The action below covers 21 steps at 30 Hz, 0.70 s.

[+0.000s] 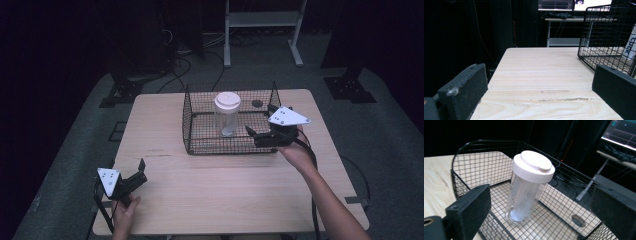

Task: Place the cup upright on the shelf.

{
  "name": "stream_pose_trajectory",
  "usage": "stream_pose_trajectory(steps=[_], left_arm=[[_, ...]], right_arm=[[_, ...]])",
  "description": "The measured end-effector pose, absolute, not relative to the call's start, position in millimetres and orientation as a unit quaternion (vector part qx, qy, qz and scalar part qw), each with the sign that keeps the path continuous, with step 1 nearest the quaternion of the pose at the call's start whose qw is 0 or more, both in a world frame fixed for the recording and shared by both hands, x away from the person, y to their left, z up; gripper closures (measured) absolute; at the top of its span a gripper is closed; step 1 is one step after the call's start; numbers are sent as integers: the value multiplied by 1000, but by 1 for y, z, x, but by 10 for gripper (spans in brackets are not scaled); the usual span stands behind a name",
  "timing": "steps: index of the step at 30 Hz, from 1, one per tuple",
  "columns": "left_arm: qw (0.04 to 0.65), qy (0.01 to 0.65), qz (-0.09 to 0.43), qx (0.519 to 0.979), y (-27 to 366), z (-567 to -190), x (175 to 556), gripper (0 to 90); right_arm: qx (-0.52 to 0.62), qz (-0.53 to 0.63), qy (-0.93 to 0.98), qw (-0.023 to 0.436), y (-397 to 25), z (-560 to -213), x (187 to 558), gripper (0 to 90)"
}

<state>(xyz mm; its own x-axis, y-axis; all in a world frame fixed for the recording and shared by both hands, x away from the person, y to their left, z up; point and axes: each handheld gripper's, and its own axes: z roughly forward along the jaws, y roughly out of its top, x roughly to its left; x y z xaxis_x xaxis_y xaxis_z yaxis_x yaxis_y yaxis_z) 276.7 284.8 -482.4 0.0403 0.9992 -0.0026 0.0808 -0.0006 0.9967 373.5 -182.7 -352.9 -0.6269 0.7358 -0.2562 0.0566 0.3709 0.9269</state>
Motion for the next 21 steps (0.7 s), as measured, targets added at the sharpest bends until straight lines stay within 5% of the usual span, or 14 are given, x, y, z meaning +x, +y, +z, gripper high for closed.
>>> stream_pose_trajectory(steps=[21], left_arm=[[487,508,470,533,284,-482,276,0]], right_arm=[[292,496,748,331,-212,-379,355,27]])
